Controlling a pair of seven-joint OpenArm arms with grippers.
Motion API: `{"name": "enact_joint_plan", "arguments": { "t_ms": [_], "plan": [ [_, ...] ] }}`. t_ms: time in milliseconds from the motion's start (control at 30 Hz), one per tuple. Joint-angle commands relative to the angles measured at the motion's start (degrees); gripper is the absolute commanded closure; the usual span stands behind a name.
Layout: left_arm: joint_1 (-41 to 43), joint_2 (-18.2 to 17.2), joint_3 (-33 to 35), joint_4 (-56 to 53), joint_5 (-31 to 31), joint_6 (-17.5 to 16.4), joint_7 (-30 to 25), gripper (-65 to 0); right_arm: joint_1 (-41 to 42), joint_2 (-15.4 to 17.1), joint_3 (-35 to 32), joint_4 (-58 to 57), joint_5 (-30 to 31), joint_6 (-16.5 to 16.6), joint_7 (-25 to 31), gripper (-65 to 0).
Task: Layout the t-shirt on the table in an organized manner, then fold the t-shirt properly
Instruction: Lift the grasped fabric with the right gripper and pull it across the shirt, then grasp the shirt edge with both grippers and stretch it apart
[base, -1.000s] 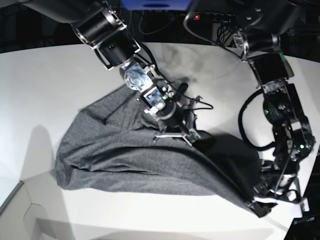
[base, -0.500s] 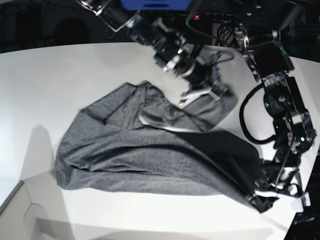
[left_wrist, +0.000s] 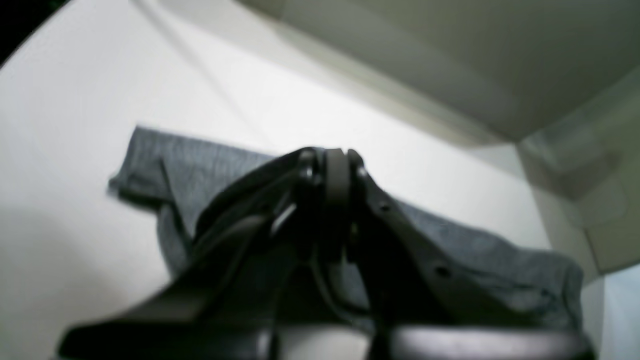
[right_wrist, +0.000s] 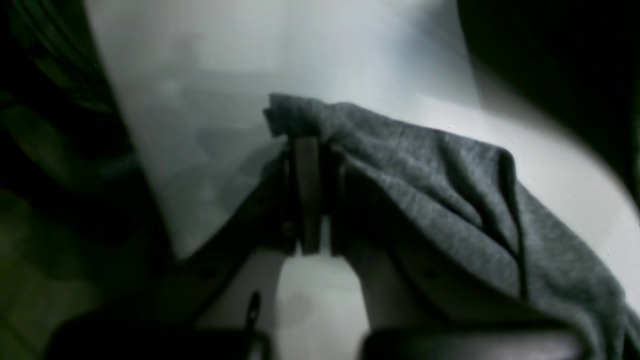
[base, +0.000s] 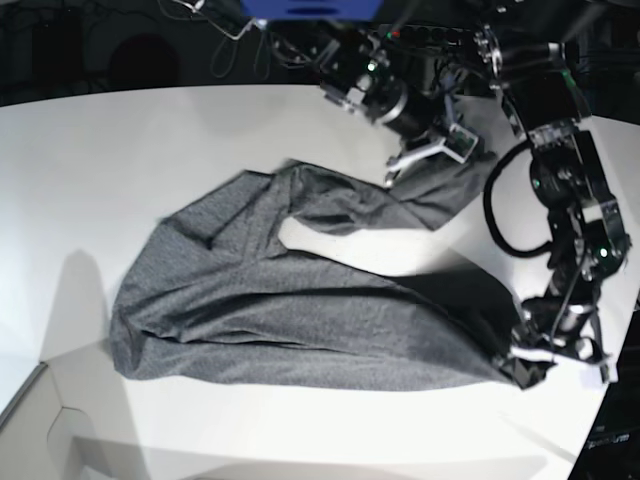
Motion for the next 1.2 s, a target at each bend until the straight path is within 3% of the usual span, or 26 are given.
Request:
{"name": "enact_joint_plan", "arguments": {
  "t_ms": [0, 133, 333, 467, 633, 833, 1167],
  "plan": [
    [-0.8, -1.1, -1.0, 1.1, -0.5, -0.3, -1.7, -0.2, -0.1, -2.0, -0.2, 1.2, 0.9, -0.2, 1.4, -9.5],
    [3.0, -1.6, -3.9, 3.3, -3.2, -0.3, -1.7, -0.2, -0.5, -2.0, 0.0, 3.6, 1.7, -0.1, -2.0, -25.1],
    [8.6, -1.7, -8.3, 5.5, -4.4, -0.3, -1.7, -0.2, -2.7, -2.0, 3.0, 8.5, 1.7, -0.2, -2.3, -36.5],
    [10.5, -1.7, -10.4, 5.5, -4.4, -0.3, -1.7, -0.2, -3.4, -2.0, 7.3, 10.5, 1.7, -0.2, -2.1, -37.1],
    [13.7, -1.7, -11.2, 5.9, -4.4, -0.3, -1.7, -0.2, -4.2, 1.7, 14.2, 12.6, 1.8, -0.3, -2.1, -37.1],
    [18.2, -1.6, -12.0, 6.2, -4.4, -0.3, -2.1, -0.2, -5.5, 5.0, 26.7, 13.8, 1.8, -0.1, -2.1, -37.3],
    [24.7, -1.5, -12.1, 6.2, -4.4, -0.4, -2.3, -0.2, -5.1, 5.0, 52.1, 13.7, 1.8, 0.0, -2.7, -37.3]
  ]
}}
